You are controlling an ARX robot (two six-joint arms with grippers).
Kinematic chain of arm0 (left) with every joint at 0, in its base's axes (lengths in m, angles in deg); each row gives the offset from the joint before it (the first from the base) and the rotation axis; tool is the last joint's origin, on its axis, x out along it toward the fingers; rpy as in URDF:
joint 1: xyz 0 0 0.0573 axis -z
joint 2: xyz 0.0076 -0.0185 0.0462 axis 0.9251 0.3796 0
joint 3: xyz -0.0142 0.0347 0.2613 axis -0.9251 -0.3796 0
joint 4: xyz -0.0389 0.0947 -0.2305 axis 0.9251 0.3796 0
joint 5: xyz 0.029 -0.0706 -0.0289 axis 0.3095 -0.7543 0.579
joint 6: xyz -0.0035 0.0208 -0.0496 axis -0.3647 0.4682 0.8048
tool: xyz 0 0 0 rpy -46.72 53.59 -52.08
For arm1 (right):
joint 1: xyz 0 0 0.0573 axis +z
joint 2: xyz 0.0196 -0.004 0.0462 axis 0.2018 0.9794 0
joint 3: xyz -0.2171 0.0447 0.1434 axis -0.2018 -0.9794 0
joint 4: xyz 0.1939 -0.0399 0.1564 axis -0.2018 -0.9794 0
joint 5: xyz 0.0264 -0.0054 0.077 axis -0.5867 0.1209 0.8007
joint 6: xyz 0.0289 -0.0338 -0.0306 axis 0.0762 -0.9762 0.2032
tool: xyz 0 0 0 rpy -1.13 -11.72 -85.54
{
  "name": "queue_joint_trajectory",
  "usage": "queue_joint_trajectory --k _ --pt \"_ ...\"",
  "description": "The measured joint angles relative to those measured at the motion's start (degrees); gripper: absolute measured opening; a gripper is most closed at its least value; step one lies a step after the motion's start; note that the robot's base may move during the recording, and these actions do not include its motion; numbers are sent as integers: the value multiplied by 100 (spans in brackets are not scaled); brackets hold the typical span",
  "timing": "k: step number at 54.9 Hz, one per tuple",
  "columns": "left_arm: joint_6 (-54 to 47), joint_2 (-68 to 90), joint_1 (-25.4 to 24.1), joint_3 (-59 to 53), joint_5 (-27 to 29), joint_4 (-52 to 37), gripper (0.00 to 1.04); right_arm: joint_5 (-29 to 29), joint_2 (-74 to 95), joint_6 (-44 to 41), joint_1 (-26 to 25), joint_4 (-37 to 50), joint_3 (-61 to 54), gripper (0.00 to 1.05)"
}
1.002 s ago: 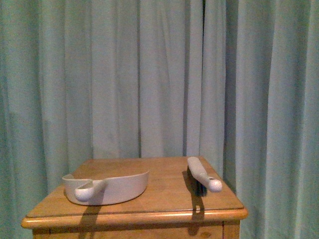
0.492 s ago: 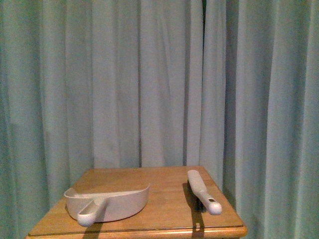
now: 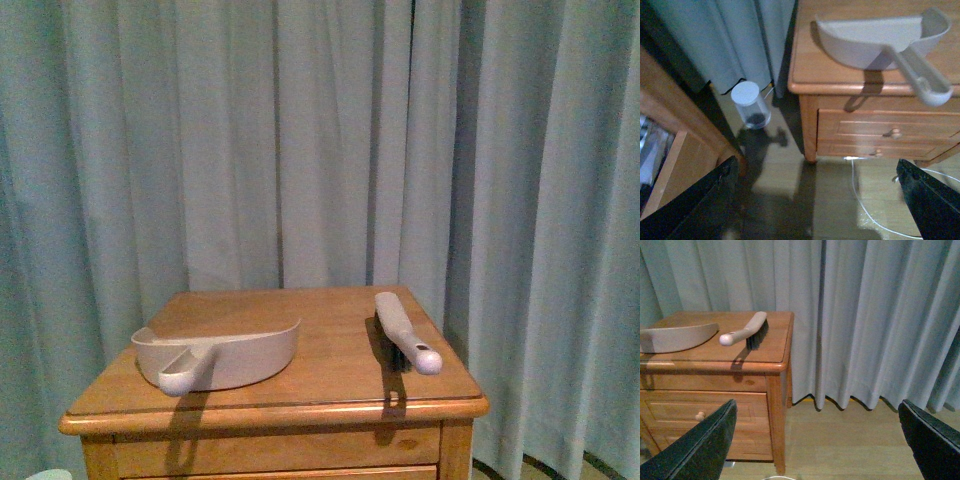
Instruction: Clean up trash
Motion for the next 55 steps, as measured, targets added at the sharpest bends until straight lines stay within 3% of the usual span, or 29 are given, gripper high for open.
queue_joint_trajectory --k 19,55 --pt "297 2551 822 3084 358 1421 97 0 0 0 0 0 0 97" --pt "920 4347 1244 4662 522 2151 97 0 0 0 0 0 0 97"
